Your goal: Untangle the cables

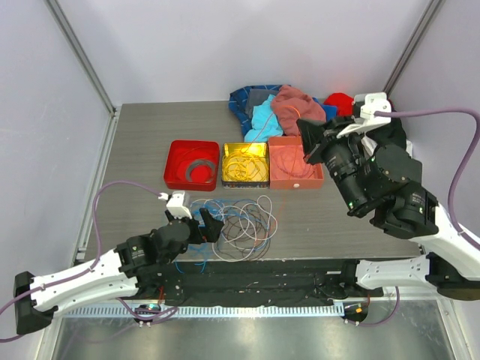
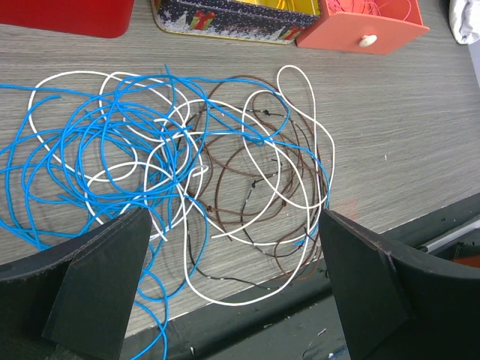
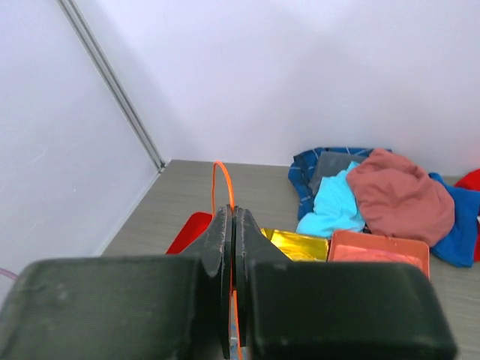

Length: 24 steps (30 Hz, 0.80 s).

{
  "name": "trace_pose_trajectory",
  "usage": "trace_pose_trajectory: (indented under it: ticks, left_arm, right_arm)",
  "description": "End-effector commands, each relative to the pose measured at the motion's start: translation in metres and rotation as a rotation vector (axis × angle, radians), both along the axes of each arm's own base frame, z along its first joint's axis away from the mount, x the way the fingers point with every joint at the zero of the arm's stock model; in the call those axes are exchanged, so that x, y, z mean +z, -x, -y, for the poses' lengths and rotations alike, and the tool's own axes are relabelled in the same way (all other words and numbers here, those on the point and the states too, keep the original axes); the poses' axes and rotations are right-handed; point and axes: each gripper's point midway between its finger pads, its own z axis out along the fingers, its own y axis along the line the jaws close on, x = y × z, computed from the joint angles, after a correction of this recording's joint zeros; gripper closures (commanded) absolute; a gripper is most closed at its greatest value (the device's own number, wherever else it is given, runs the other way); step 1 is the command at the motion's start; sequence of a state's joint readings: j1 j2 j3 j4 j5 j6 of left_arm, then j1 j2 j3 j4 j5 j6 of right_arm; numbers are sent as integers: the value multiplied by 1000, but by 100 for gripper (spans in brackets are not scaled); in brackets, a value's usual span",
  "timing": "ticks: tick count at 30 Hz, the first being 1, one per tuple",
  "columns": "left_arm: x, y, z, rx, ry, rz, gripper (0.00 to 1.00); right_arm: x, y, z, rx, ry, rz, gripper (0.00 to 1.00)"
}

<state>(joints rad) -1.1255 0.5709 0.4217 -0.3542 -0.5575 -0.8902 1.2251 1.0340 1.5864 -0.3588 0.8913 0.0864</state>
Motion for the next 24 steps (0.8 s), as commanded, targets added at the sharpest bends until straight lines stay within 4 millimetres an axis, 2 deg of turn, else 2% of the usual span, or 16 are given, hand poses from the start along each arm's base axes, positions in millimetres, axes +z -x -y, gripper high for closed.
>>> trace_pose_trajectory:
  ticks: [1, 3, 5, 8, 10, 13, 16, 17, 19, 20, 23, 24]
  left_arm:
    - [12, -3, 3, 16, 61, 22, 0]
    - [11, -3, 3, 14, 61, 23, 0]
    - [12, -3, 3, 14, 65, 28, 0]
    - [12, -3, 3, 12, 74, 32, 0]
    - [13, -3, 4, 8, 81, 33, 0]
    - [11, -2, 4, 5, 85, 32, 0]
    - [9, 0, 4, -2, 88, 28, 0]
    - [10, 0, 4, -5, 94, 31, 0]
    - [12, 1, 4, -13, 94, 37, 0]
    - [13, 1, 5, -18, 93, 40, 0]
    - [14, 2, 4, -22, 88, 44, 0]
    - [14, 1, 4, -22, 87, 44, 0]
  right_arm:
    - [46, 1, 6, -9, -39, 98, 99]
    - [60, 0, 6, -24, -55, 120, 99]
    - [77, -1, 15, -59, -64, 149, 99]
    - [90, -5, 16, -92, -43, 173, 99]
    - [91, -9, 11, -112, -28, 169, 99]
    - [86, -16, 10, -157, 17, 163, 99]
    - [74, -33, 10, -218, 59, 146, 99]
    - [68, -47, 19, -273, 87, 135, 99]
    - [59, -64, 22, -274, 87, 105, 99]
    - [53, -80, 34, -317, 87, 88, 99]
    - [42, -99, 40, -318, 67, 54, 99]
    - [36, -110, 47, -348, 54, 37, 99]
